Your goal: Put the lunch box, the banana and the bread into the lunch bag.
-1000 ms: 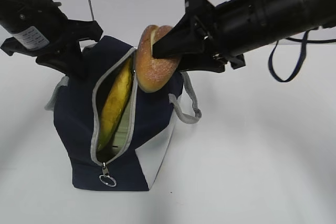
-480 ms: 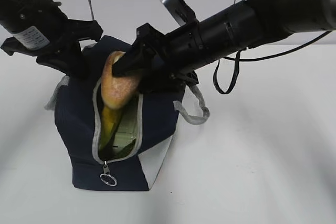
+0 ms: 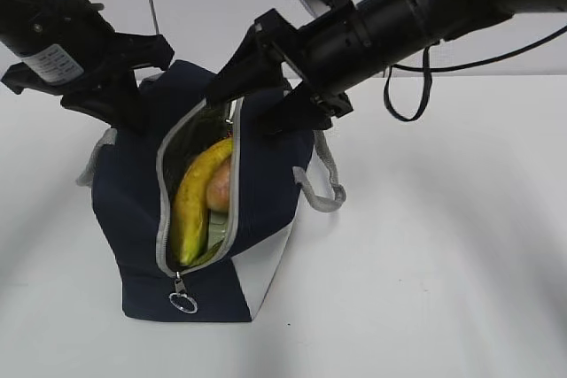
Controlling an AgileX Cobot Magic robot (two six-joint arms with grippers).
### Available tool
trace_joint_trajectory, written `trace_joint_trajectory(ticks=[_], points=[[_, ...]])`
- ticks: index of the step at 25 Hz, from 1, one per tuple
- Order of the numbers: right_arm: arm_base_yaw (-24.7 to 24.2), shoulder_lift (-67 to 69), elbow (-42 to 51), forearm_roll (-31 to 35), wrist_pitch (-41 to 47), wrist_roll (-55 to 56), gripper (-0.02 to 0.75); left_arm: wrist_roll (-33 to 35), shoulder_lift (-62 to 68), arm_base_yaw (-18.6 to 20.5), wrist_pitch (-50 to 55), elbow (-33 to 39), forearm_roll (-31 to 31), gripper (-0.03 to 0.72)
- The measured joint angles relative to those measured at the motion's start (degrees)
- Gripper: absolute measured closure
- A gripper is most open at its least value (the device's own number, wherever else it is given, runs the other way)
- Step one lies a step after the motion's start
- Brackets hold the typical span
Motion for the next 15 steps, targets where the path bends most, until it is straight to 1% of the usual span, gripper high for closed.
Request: trace_joint_trajectory(ticks=[3, 9, 12, 15], points=[[-1.66, 0.00, -3.05, -4.57, 3.33, 2.29, 0.111, 0.00, 0.00, 0.00, 0.00, 0.00, 0.00, 0.691], [-1.95, 0.00, -5.40, -12.58, 5.40, 5.32, 0.144, 0.00, 0.00, 0.00, -0.04, 0.00, 0.00, 0.691], [-1.95, 0.00, -5.40, -15.71, 5.55, 6.74, 0.146, 0.00, 0.00, 0.00, -0.06, 0.00, 0.00, 0.691], [-1.95, 0.00, -5.40, -16.98, 5.68, 7.72, 0.147, 0.00, 0.00, 0.00, -0.06, 0.00, 0.00, 0.691]])
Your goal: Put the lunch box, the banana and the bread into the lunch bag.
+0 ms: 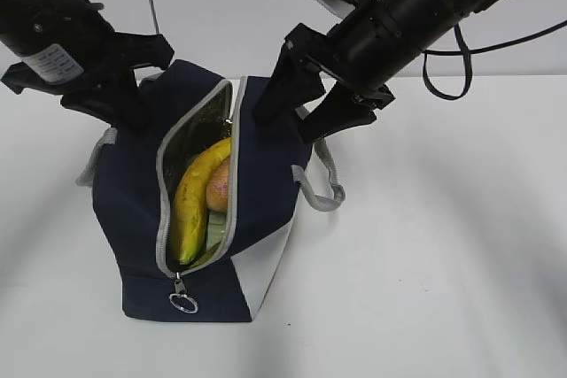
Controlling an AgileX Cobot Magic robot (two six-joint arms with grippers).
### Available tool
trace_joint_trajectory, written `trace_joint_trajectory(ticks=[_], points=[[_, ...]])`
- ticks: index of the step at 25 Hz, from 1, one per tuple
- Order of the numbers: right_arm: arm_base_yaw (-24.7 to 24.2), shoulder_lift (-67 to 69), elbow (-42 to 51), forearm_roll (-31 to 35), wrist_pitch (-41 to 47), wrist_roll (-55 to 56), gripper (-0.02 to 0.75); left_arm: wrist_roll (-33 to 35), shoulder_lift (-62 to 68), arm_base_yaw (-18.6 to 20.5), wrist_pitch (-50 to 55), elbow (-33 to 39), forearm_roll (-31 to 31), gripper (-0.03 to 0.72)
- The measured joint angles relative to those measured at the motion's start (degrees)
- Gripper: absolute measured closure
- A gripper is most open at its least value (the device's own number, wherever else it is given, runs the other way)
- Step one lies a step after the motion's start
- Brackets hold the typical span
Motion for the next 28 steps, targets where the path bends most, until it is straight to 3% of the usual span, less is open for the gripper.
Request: trace_joint_trajectory(ticks=[7, 10, 15, 22, 24, 28], points=[[0.00, 0.37, -0.05, -3.57, -5.65, 2.43, 0.152, 0.00, 0.00, 0.00, -0.23, 0.00, 0.00, 0.691], [0.00, 1.59, -0.05, -3.57, -6.72, 3.20, 0.190, 0.00, 0.00, 0.00, -0.34, 0.00, 0.00, 0.691], [0.00, 4.28, -0.05, -0.97, -6.05, 3.70, 0.338, 0.00, 0.00, 0.00, -0.46, 0.00, 0.00, 0.691], [0.00, 4.45, -0.76, -0.47, -5.05, 3.81, 0.694, 0.00, 0.00, 0.00, -0.60, 0.00, -1.28, 0.691], [0.00, 3.94, -0.76, -0.47, -4.96, 3.81, 0.734, 0.07, 0.00, 0.00, -0.76, 0.00, -3.36, 0.691], [-0.07, 1.14, -1.62, -3.40, -4.53, 6.12, 0.741, 1.29, 0.00, -1.54, -3.12, 0.00, -8.48, 0.691]])
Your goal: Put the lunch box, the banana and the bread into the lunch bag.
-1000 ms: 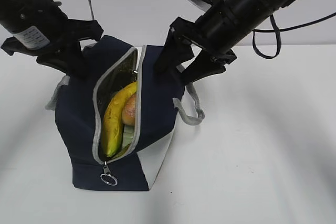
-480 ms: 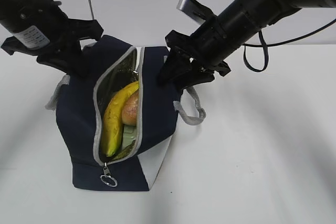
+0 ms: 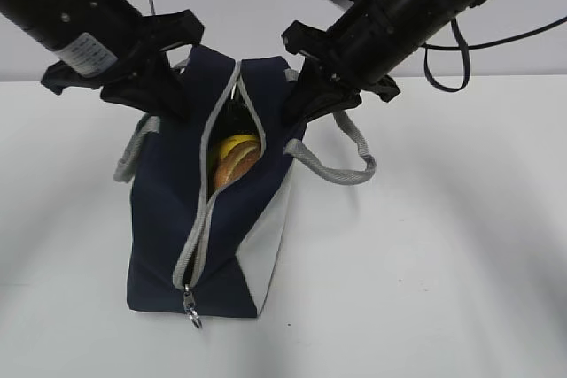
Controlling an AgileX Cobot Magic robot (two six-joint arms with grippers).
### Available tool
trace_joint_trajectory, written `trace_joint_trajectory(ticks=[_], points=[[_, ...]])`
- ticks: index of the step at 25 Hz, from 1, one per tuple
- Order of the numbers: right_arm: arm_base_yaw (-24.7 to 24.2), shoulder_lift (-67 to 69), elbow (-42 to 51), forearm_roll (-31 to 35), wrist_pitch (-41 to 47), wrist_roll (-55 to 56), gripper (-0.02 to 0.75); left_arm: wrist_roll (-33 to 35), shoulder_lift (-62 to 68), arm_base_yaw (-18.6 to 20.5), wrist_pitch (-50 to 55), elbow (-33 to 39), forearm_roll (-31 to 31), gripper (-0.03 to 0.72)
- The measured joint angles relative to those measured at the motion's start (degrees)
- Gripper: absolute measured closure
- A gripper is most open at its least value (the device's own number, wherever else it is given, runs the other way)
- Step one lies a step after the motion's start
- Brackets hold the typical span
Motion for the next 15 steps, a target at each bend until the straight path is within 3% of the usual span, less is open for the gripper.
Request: trace_joint_trajectory(ticks=[8, 15], points=[[0.00, -2.87, -7.08, -15.63, 5.79, 8.07, 0.742, 0.45, 0.19, -6.30, -7.78, 0.05, -4.61, 0.691], [-0.14, -3.01, -9.28, -21.32, 6.65, 9.49, 0.743, 0.62, 2.47, -7.68, -12.21, 0.05, -6.22, 0.691]])
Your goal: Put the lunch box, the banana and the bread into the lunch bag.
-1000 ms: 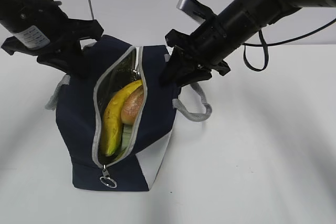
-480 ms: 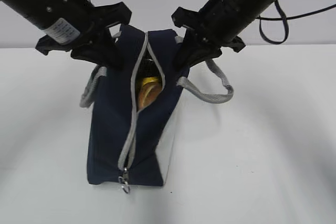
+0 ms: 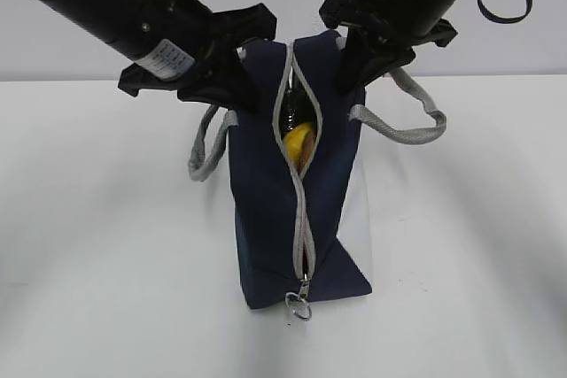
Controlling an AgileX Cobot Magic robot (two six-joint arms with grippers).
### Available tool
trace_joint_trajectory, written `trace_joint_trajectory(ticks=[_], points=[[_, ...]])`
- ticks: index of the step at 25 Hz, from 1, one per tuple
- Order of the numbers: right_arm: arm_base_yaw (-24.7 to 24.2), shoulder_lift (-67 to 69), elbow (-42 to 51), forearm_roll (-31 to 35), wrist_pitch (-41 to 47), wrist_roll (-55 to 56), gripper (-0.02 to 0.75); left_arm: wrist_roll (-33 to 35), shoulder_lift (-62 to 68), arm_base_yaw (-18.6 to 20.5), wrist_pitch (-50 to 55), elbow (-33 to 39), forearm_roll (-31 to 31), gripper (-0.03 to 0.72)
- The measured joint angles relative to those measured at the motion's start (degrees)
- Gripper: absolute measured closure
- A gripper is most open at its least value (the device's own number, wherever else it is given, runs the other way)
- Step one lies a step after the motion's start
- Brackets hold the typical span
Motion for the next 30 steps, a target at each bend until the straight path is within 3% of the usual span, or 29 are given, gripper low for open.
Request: trace_joint_trajectory(ticks=[4, 6, 7, 11, 12, 14, 22, 27, 30], points=[[0.00, 1.11, 0.00, -0.68, 0.00, 1.07, 0.733, 0.00, 1.44, 0.00, -0.51, 0.00, -0.12, 0.691], [0.00, 1.41, -0.04, -0.68, 0.00, 1.31, 0.675, 0.00, 1.55, -0.04, -1.32, 0.00, 1.24, 0.659], [0.00, 1.41, -0.13, -0.57, 0.00, 1.40, 0.612, 0.00, 1.48, -0.04, -1.64, 0.00, 1.94, 0.610], [0.00, 1.03, -0.13, -0.01, 0.00, 1.59, 0.337, 0.00, 0.55, 0.34, -1.05, 0.00, 4.16, 0.291], [0.00, 0.61, -0.13, -0.01, 0.00, 1.65, 0.307, 0.00, 0.04, 0.47, -0.57, 0.00, 4.59, 0.214], [0.00, -0.65, -0.13, 0.12, 0.00, 1.90, 0.272, 0.07, -1.50, 0.54, 0.40, 0.00, 5.37, 0.167], [0.00, -8.17, 3.33, 1.65, -1.30, 2.03, 0.255, 0.17, -11.43, -1.17, 3.78, 1.49, 11.36, 0.235], [0.00, -16.91, 12.81, 5.29, -4.99, 0.51, 0.253, 0.30, -19.83, -1.61, 3.16, 9.99, 12.35, 0.241], [0.00, -24.34, 21.20, 11.72, -7.76, -5.00, 0.253, 0.36, -25.14, -1.61, 3.16, 15.34, 12.40, 0.250]])
